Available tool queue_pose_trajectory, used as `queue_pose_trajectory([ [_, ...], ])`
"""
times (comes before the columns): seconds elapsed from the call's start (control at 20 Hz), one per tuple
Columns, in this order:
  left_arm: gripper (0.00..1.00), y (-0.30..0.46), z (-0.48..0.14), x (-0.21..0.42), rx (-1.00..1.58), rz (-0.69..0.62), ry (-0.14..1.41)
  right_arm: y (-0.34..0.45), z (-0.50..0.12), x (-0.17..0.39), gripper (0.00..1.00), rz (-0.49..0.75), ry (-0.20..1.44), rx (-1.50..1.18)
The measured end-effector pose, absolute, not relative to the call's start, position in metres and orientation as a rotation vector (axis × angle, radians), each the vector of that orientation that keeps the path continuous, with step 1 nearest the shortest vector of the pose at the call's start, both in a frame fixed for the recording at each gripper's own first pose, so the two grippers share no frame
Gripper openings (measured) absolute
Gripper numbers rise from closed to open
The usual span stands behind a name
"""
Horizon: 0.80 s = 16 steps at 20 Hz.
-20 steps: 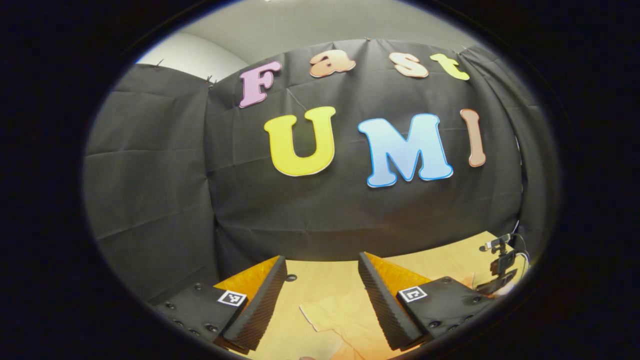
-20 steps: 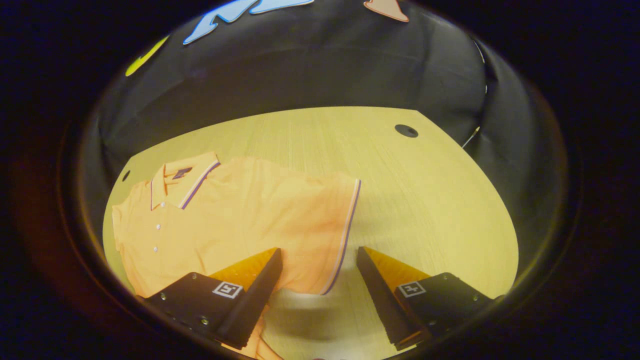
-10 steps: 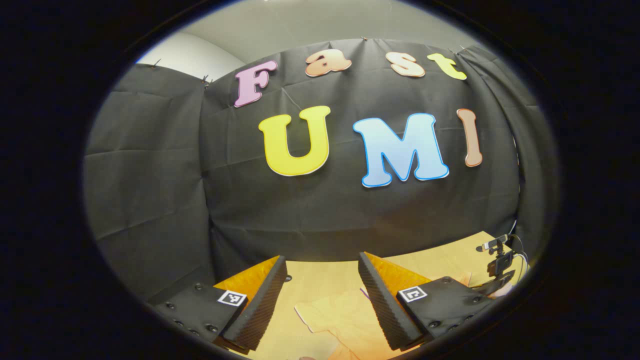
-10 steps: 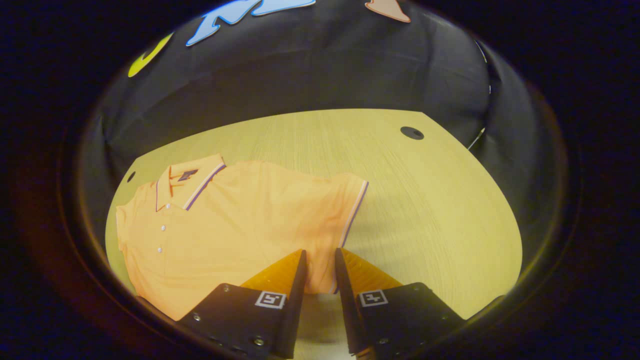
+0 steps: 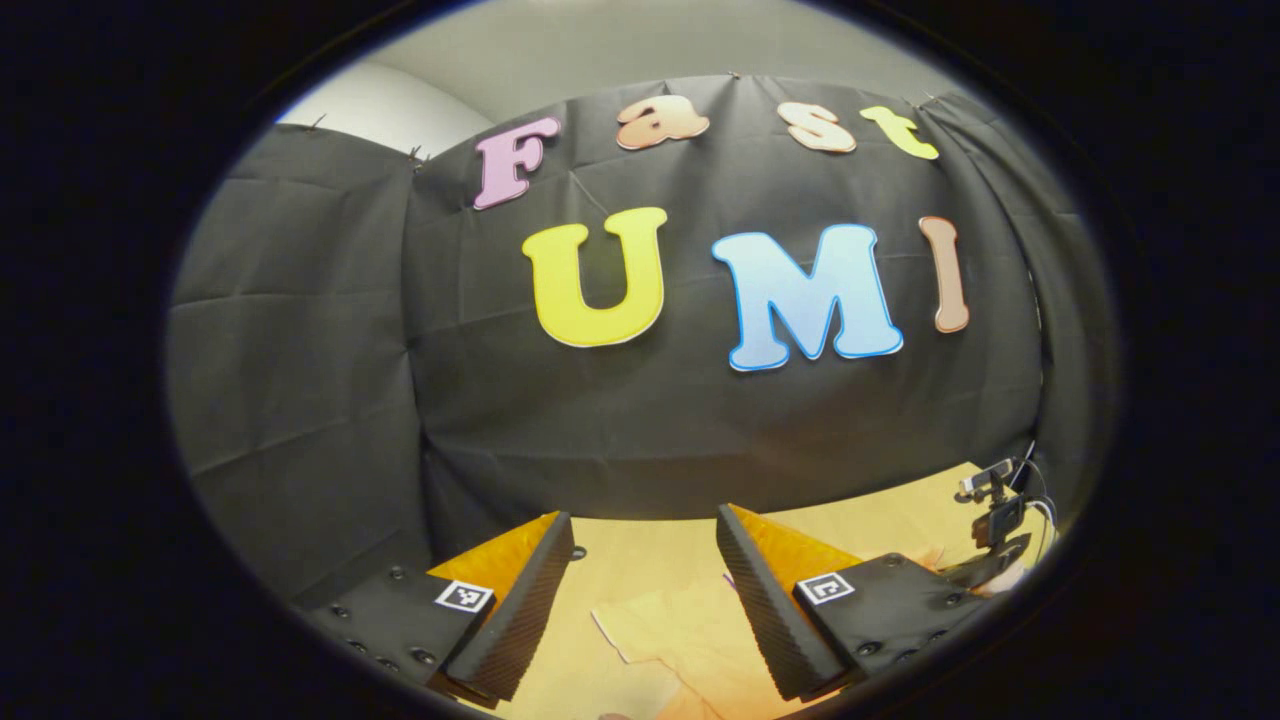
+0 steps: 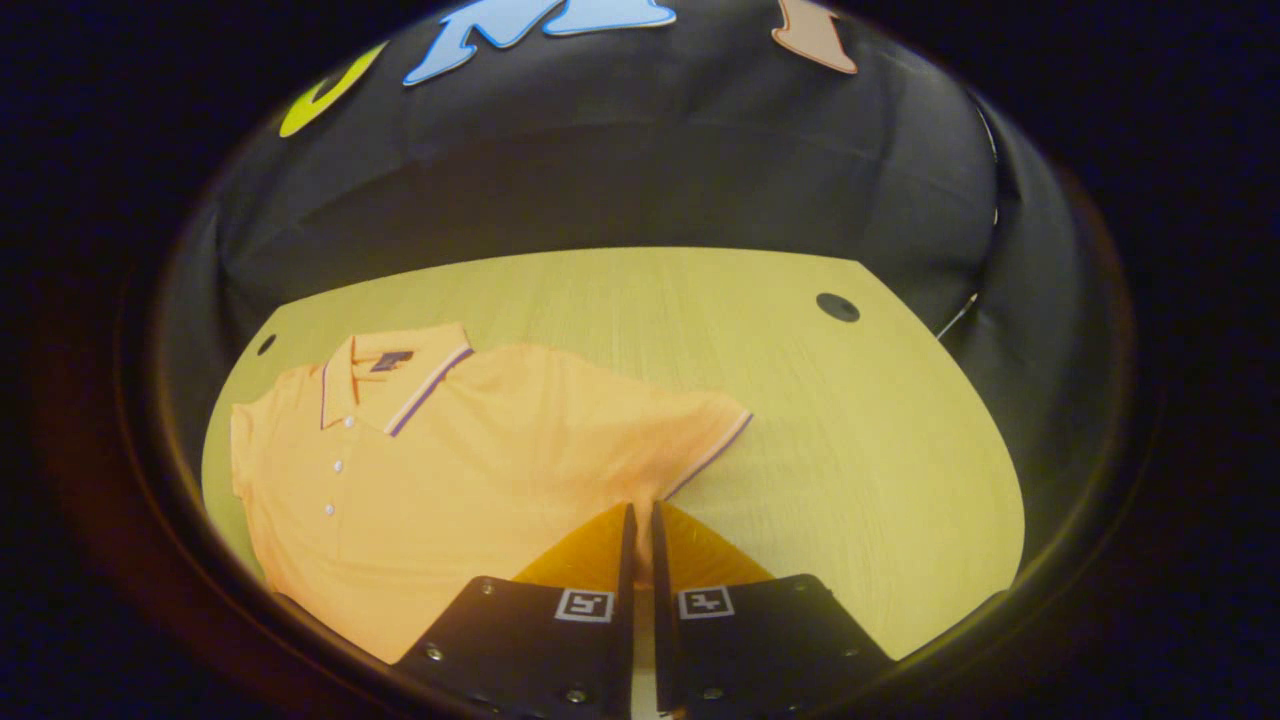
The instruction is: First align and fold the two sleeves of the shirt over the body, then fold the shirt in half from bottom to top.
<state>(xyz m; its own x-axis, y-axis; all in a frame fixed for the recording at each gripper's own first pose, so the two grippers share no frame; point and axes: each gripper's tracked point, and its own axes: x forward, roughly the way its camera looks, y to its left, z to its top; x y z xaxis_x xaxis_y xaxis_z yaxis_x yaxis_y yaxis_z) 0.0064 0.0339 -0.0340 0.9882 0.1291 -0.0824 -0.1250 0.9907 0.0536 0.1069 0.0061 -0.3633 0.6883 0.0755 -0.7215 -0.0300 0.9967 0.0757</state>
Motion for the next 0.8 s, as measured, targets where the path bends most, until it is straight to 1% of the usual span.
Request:
queue_pose_trajectory([
  [0.05, 0.98, 0.035, -0.035, 0.005, 0.047, 0.128, 0.085, 0.011, -0.354, 0.111, 0.09, 0.070, 0.788, 0.051],
  [0.1, 0.95, 0.037, -0.034, 0.005, 0.048, 0.130, 0.085, 0.017, -0.346, 0.115, 0.09, 0.081, 0.768, 0.037],
  [0.15, 0.98, 0.039, -0.034, 0.006, 0.047, 0.131, 0.085, 0.025, -0.338, 0.118, 0.09, 0.097, 0.749, 0.023],
  [0.4, 0.98, 0.057, -0.037, -0.002, 0.046, 0.151, 0.087, 0.081, -0.310, 0.127, 0.09, 0.212, 0.682, -0.042],
  [0.65, 0.98, 0.086, -0.042, -0.013, 0.051, 0.196, 0.099, 0.144, -0.308, 0.118, 0.10, 0.338, 0.673, -0.099],
  [0.7, 0.95, 0.091, -0.043, -0.015, 0.053, 0.207, 0.101, 0.154, -0.310, 0.115, 0.09, 0.357, 0.680, -0.107],
  [0.8, 0.95, 0.103, -0.045, -0.021, 0.056, 0.227, 0.107, 0.171, -0.318, 0.109, 0.09, 0.391, 0.696, -0.129],
])
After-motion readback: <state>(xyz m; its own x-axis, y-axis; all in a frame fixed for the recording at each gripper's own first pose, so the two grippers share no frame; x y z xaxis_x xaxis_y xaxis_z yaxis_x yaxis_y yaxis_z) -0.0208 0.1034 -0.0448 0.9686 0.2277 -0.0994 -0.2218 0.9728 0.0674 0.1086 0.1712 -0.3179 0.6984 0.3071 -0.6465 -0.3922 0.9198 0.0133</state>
